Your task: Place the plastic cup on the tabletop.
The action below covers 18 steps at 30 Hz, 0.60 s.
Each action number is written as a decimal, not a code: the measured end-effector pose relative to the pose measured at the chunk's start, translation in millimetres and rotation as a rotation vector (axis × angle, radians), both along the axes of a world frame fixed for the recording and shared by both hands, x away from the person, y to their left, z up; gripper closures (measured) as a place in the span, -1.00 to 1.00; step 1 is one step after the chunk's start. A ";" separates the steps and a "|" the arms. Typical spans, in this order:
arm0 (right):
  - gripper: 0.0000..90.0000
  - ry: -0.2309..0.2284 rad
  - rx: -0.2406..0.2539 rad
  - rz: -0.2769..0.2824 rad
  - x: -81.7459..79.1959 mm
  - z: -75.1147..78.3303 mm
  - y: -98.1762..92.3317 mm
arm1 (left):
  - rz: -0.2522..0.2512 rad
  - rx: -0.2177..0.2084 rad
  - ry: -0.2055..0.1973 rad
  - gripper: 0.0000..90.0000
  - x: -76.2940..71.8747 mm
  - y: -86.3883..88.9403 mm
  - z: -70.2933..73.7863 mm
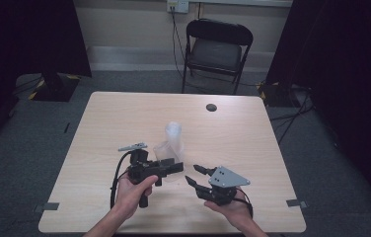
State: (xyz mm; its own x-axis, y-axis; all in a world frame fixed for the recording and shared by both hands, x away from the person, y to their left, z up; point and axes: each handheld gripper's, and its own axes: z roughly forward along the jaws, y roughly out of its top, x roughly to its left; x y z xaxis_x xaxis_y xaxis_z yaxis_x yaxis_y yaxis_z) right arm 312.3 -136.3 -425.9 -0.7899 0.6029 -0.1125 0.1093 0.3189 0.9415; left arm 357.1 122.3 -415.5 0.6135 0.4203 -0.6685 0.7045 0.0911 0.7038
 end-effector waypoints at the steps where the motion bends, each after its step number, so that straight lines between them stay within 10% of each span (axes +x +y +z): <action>1: 0.24 -0.007 -0.003 0.004 0.1 0.4 0.9 | -0.004 -0.001 0.000 -0.20 -0.2 -0.6 -0.4; 18: 0.55 -0.104 0.045 0.023 -0.9 3.9 10.6 | -0.019 -0.095 0.092 -0.20 -1.5 -1.9 -3.8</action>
